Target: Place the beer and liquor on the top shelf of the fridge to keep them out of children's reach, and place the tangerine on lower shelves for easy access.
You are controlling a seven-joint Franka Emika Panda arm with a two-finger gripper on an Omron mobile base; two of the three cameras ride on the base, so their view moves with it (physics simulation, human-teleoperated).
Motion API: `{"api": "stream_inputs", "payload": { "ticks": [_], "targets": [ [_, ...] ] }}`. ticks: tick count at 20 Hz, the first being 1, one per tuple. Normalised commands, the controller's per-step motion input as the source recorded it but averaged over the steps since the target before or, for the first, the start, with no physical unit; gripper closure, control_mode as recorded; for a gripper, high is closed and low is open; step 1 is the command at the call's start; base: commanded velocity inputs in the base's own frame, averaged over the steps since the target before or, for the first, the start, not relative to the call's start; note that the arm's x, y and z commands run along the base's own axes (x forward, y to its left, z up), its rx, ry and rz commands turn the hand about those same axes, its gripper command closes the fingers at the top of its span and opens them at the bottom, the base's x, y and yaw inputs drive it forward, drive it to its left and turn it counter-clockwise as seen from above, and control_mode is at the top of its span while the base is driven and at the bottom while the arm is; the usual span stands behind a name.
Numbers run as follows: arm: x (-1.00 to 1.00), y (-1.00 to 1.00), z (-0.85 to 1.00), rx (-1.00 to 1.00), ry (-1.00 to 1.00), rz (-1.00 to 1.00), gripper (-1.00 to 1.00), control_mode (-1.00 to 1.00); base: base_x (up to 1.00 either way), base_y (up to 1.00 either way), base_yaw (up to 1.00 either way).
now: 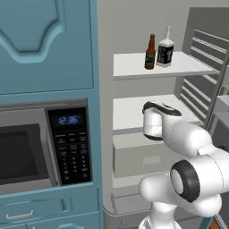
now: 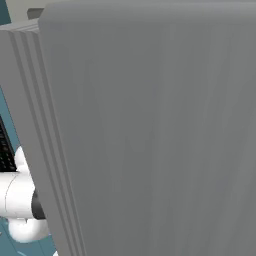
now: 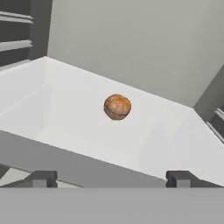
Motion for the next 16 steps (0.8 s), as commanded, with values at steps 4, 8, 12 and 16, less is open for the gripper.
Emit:
{"api": "stream_inputs", "payload": {
  "ticks": [4, 8, 12, 16],
  "targets": [
    [-0.74, 0.00, 1.00, -0.02, 0.08, 0.00, -1.00, -1.00, 0.00, 0.00, 0.00],
    [-0.64, -0.01, 1.00, -0.02, 0.21, 0.00, -1.00, -1.00, 0.00, 0.00, 0.00],
    [-0.76, 0.00, 1.00, -0.03, 0.28, 0.00, -1.00, -1.00, 0.00, 0.00, 0.00],
    [-0.78, -0.03, 1.00, -0.01, 0.30, 0.00, -1.00, -1.00, 0.00, 0.00, 0.00]
  ]
}}
